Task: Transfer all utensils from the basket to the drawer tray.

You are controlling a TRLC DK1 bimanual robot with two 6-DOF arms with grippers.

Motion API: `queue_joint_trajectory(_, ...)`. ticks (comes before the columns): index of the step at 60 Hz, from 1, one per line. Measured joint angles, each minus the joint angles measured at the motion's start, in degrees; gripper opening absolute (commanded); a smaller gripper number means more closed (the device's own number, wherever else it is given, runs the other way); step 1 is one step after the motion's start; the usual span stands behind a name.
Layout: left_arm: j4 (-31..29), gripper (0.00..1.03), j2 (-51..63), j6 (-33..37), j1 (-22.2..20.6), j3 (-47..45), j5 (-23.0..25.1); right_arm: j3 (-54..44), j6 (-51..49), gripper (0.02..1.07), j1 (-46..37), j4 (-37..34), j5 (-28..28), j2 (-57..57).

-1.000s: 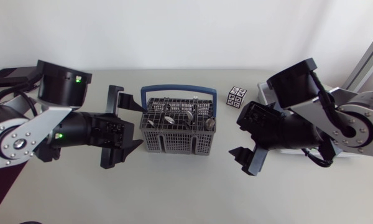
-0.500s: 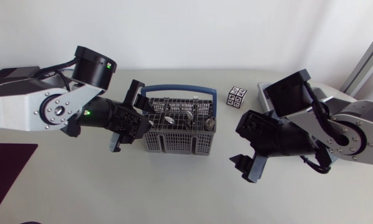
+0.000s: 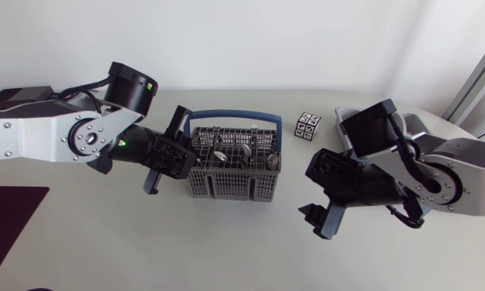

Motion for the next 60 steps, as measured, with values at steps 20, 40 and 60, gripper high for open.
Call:
queue_joint_trajectory(20, -0.9, 0.04, -0.26, -0.02, 0.04, 1.88, 1.22, -1.2, -0.2, 0.96, -0.31, 0.22, 0.0, 0.0)
queue_joint_trajectory(40, -1.77, 0.04, -3.96, -1.4, 0.81, 2.23, 2.89, -1.38, -0.2, 0.96, 0.09, 0.2, 0.0, -0.98)
queue_joint_trajectory(60, -1.75, 0.04, -14.25, -6.49, 1.86, 2.08, 4.39, -1.38, -0.15, 0.96, 2.05, -0.04, 0.04, -2.95)
